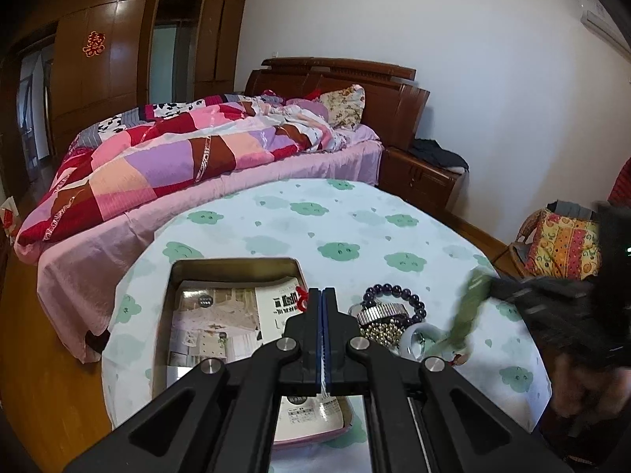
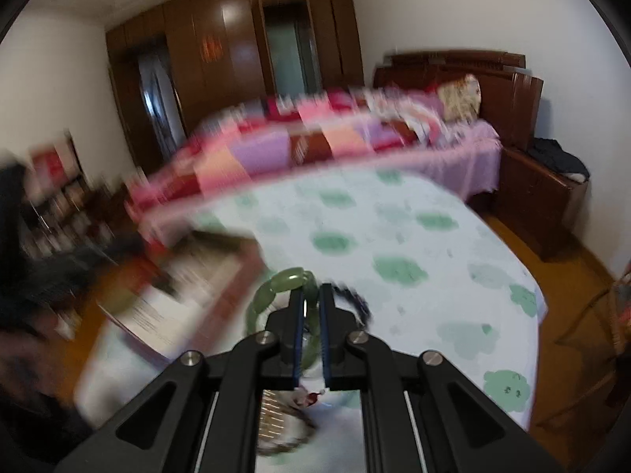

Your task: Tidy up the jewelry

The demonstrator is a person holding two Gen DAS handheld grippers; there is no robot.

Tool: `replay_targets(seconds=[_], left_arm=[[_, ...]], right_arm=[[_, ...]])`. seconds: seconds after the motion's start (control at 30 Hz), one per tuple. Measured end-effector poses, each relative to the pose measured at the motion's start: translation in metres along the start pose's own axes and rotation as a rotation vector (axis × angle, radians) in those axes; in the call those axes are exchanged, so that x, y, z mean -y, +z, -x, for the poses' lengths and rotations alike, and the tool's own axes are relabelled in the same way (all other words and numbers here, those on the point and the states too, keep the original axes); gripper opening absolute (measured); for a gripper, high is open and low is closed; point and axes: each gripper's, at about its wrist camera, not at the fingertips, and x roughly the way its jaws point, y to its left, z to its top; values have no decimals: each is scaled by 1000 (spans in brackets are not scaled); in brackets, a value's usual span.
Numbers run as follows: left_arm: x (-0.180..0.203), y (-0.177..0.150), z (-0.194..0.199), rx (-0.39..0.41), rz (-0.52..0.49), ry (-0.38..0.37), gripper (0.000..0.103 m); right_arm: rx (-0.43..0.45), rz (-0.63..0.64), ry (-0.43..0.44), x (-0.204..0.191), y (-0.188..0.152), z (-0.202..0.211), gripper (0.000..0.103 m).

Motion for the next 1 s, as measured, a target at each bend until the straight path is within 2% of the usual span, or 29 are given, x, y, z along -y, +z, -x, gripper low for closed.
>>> replay_targets(seconds=[0.1,0.23,0.33,0.37,0.4,0.43,0.57,0.77,0.8,0.83,0.87,0.9,1.0], left_arm=[[2,-2,-2,-11,-10,-1,0],[-1,-4,-5,-18,-7,2,0],[-1,-5,-6,-25,-3,2,0],[-1,-5,-6,-25,-4,2,0],[-1,-6,-6,-25,-4,1,0],[-1,-6,-6,-25,-4,2,0],[0,-7,-7,-27,-1,1,0],[-1,-8,-10,-41,2,2,0],[-1,-8,-10,-41,2,3,0],[-1,-8,-10,-41,2,3,0],[-1,-8,-10,-39,6,5,0],[-3,-8,-10,-37,9,5,0],[-7,-7,-9,-35,18,9,0]], right_arm=[[-110,-64,58,13,-8,-37,9],[-162,-48,40,19,-11,-58,9],[-209,-37,36,22,-14,-64,15],[-206,-49,40,25,-15,-63,27],[-199,-75,55,29,-16,-58,47],[-186,-89,61,32,-19,-53,51],[-169,-55,56,26,-31,-32,51],[-219,41,102,1,-44,-38,36],[-231,54,93,0,-46,-40,29],[-238,66,77,-2,-47,-42,26],[-236,78,58,-3,-47,-43,15],[-236,87,46,-3,-47,-43,11],[-213,81,48,-2,-46,-34,8]])
